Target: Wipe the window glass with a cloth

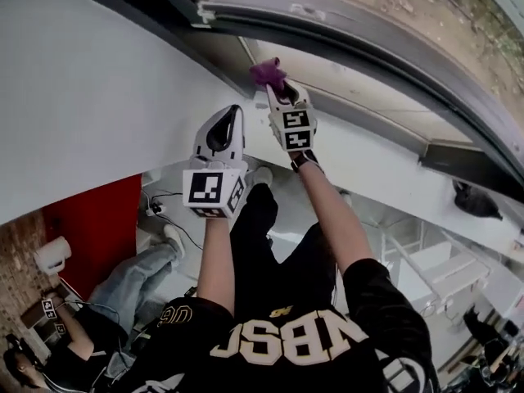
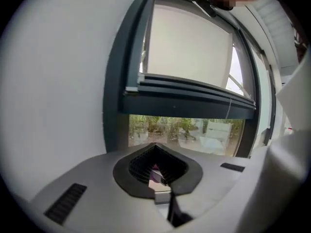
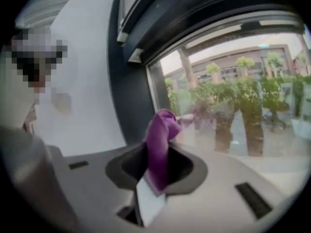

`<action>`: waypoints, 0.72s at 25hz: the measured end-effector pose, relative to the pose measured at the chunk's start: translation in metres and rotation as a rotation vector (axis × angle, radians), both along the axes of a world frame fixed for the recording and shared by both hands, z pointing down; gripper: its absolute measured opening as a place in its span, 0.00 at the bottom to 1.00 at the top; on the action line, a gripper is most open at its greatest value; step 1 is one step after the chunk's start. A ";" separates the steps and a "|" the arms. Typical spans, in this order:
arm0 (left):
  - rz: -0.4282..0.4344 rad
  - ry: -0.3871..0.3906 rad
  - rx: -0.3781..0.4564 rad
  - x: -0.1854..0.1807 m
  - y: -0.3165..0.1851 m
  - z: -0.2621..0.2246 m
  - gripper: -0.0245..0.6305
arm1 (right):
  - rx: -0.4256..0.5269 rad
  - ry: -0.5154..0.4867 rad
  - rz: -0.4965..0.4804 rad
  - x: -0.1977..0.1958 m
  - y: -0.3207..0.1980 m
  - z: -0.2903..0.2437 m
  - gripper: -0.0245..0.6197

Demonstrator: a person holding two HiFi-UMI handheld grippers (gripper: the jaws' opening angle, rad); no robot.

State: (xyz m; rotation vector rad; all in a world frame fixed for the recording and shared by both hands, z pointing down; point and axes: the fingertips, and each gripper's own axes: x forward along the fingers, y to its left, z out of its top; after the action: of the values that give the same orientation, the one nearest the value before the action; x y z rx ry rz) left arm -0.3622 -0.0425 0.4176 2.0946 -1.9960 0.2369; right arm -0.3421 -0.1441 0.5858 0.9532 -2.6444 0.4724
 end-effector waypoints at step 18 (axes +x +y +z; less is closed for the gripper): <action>0.121 0.126 -0.035 0.107 -0.014 0.044 0.07 | -0.142 0.030 0.413 0.198 -0.069 0.058 0.20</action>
State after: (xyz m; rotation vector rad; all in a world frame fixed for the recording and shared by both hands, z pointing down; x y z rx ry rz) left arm -0.2555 -0.0569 0.4614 2.1544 -1.7853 0.1557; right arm -0.1437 -0.2133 0.6435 1.4502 -2.3461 0.7185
